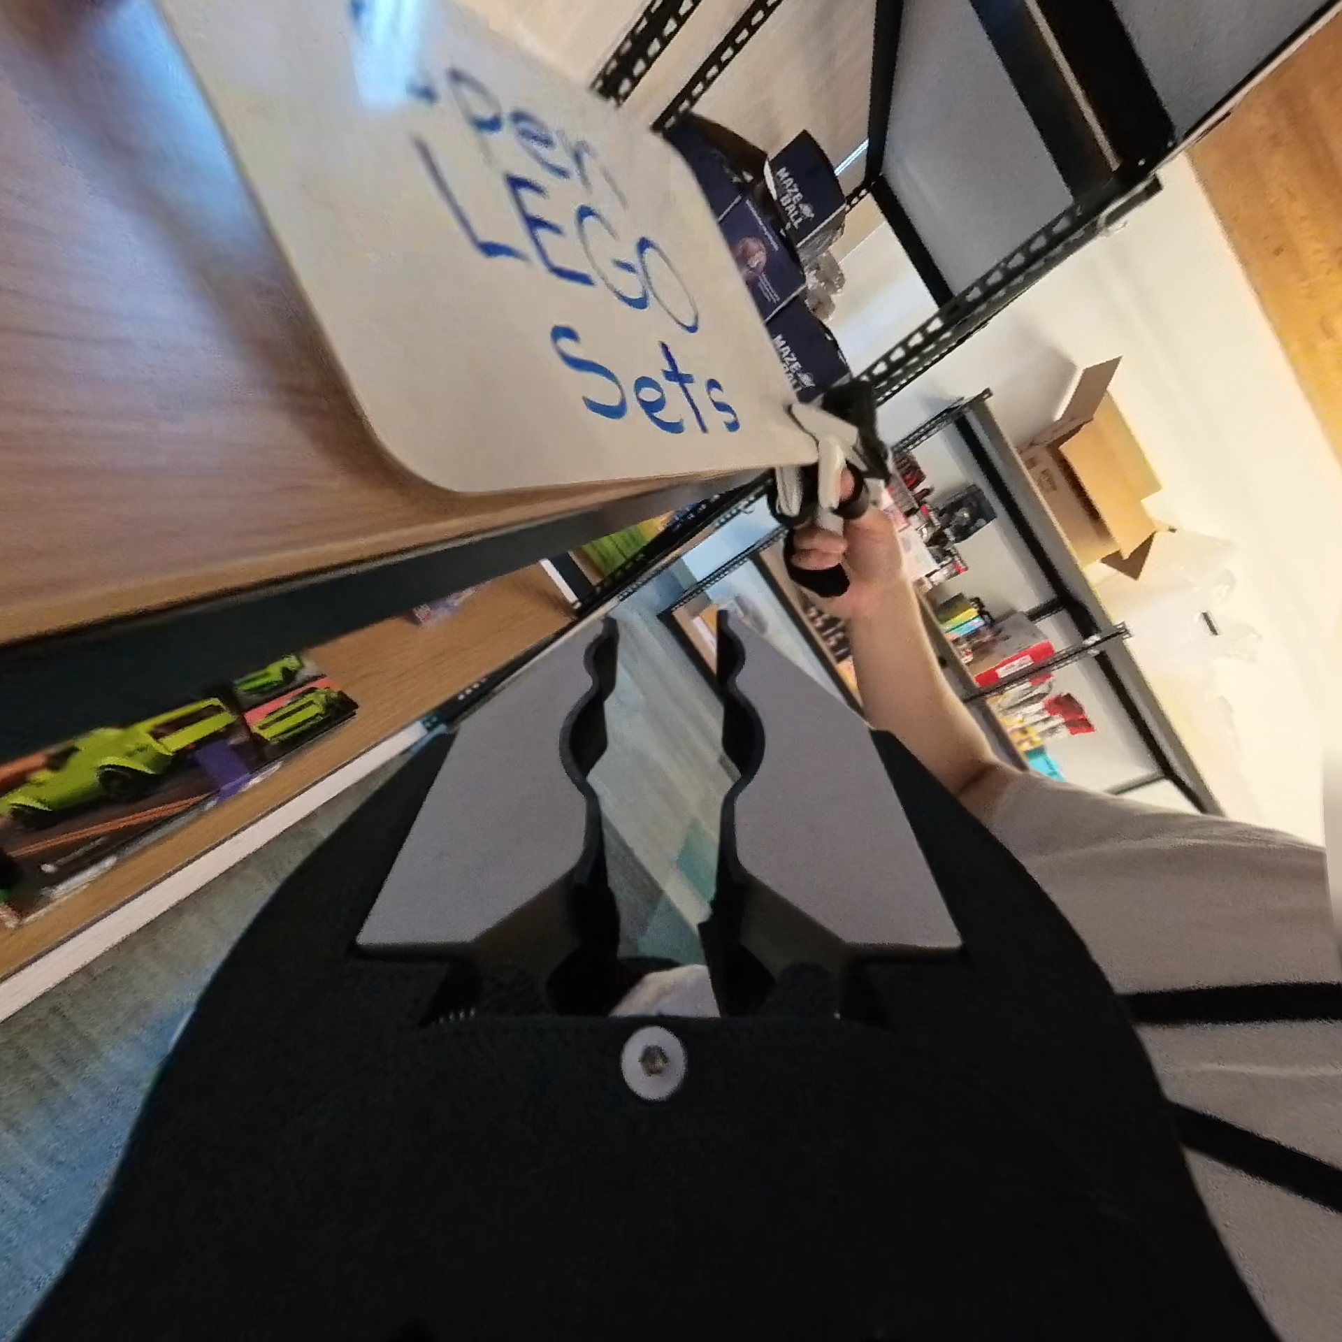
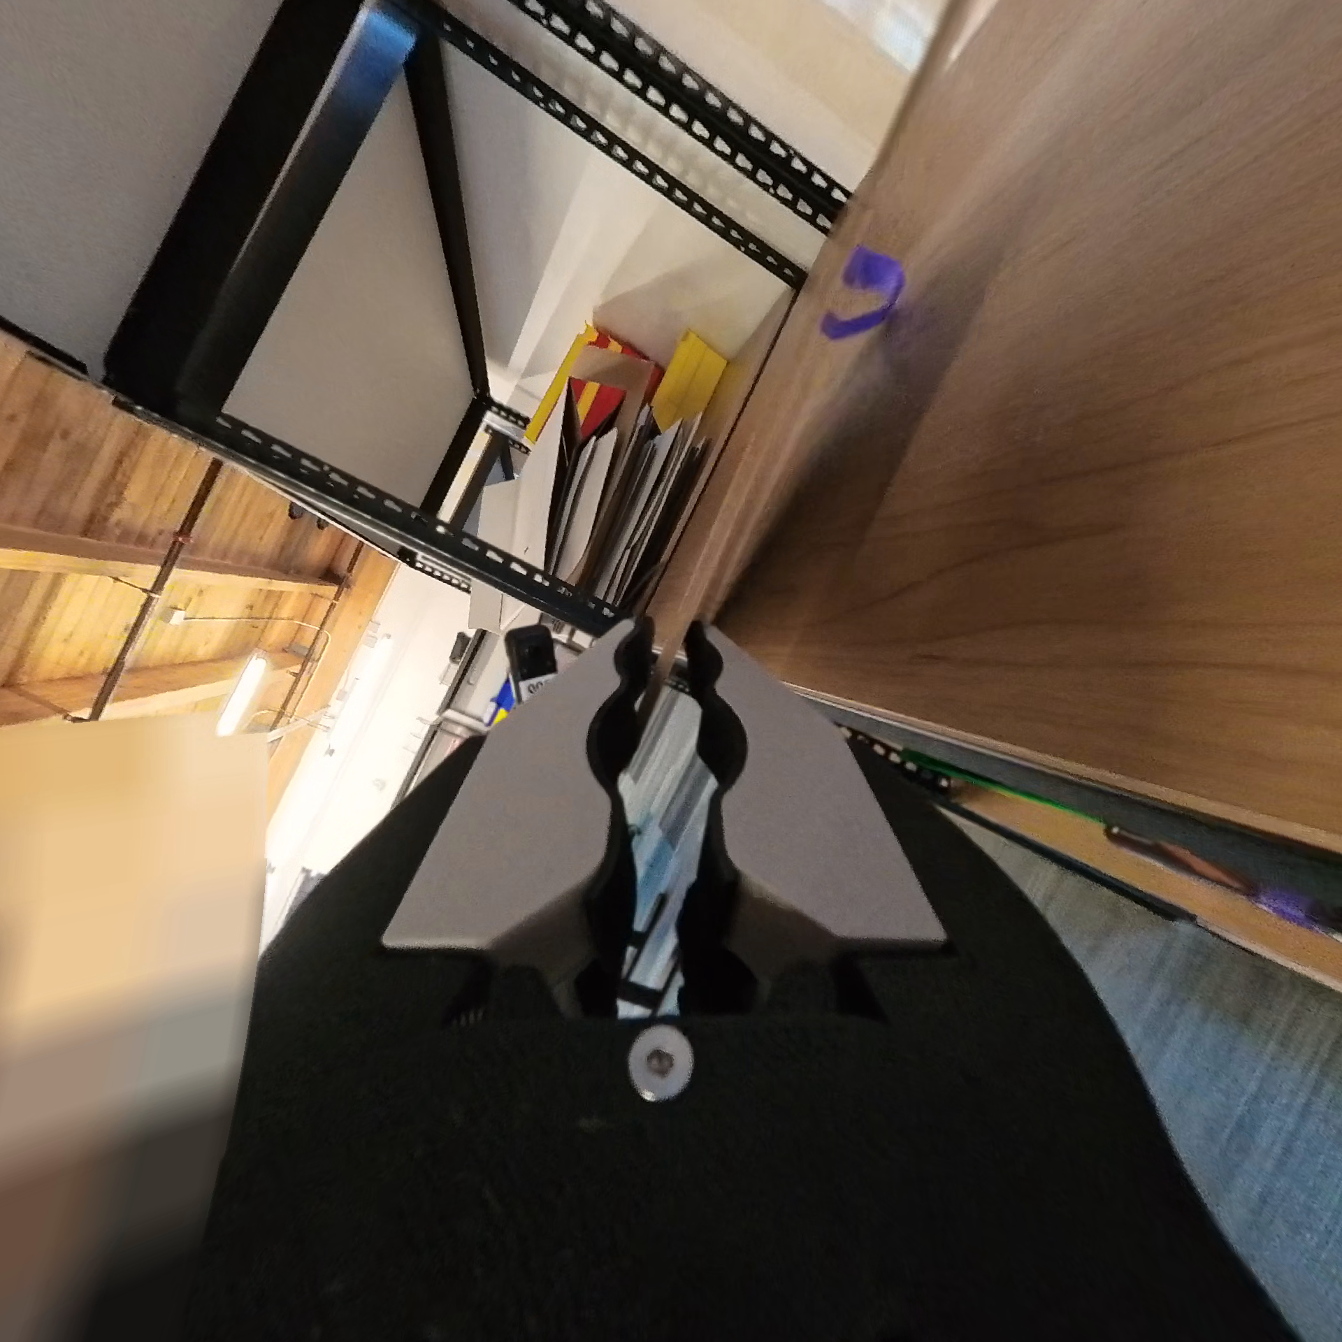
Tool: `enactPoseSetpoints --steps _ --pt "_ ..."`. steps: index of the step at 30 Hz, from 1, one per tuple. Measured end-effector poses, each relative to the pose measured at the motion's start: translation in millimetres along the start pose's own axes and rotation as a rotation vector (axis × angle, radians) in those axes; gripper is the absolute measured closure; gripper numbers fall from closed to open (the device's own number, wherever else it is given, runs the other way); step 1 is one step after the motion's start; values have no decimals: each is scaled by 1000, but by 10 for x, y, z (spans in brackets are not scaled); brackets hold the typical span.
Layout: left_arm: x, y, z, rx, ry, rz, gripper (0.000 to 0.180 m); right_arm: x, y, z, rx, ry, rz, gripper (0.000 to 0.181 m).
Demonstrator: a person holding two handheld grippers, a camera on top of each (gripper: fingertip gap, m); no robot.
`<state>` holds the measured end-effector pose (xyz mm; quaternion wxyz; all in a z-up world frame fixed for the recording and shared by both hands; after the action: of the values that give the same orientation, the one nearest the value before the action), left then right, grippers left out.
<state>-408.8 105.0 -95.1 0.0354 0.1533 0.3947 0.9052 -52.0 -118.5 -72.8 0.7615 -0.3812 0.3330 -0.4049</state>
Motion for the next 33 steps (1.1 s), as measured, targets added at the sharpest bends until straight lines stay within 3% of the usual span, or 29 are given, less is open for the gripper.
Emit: enactPoseSetpoints --steps 4,8,11,14,17,20,21,24,28,31,33 --pt "-123 -56 378 -13 -21 27 132 -7 -156 38 43 58 35 179" --pt "-98 101 669 -62 71 -47 129 81 -390 85 149 29 83 180" --pt "-19 184 540 -109 158 -48 110 303 -520 -86 184 9 101 179" --pt "-50 313 106 -54 110 -157 99 652 -604 -476 160 23 118 179" --pt "-103 595 -547 -21 7 -293 119 1059 -607 -1036 51 117 104 179" --pt "-186 806 -1190 -11 -125 -344 168 1424 -538 -1648 -113 204 123 180" --pt "-216 835 -1359 21 -165 -354 172 1548 -487 -1837 -179 224 129 179" --pt "-288 871 -1709 158 -247 -442 163 1969 -256 -2281 -326 291 99 180" --pt "-507 940 -2055 198 -284 -503 180 2447 -5 -2620 -371 275 66 177" --pt "-837 984 -2367 197 -344 -316 180 2781 144 -2755 -414 252 41 177" --pt "-948 1135 -2502 232 -285 -318 180 3058 261 -2783 -433 244 55 179"
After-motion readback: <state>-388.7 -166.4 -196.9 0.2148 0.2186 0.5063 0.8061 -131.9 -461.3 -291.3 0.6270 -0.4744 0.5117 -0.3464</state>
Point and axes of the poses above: each gripper's, where its closed fingertips meet, x back along the fingers, z out of its top, y = z × x across the jaws, the point moved 9 cm from there along x, back along the fingers, and after that the axes turned 11 degrees about z, right-handed, at the moved point
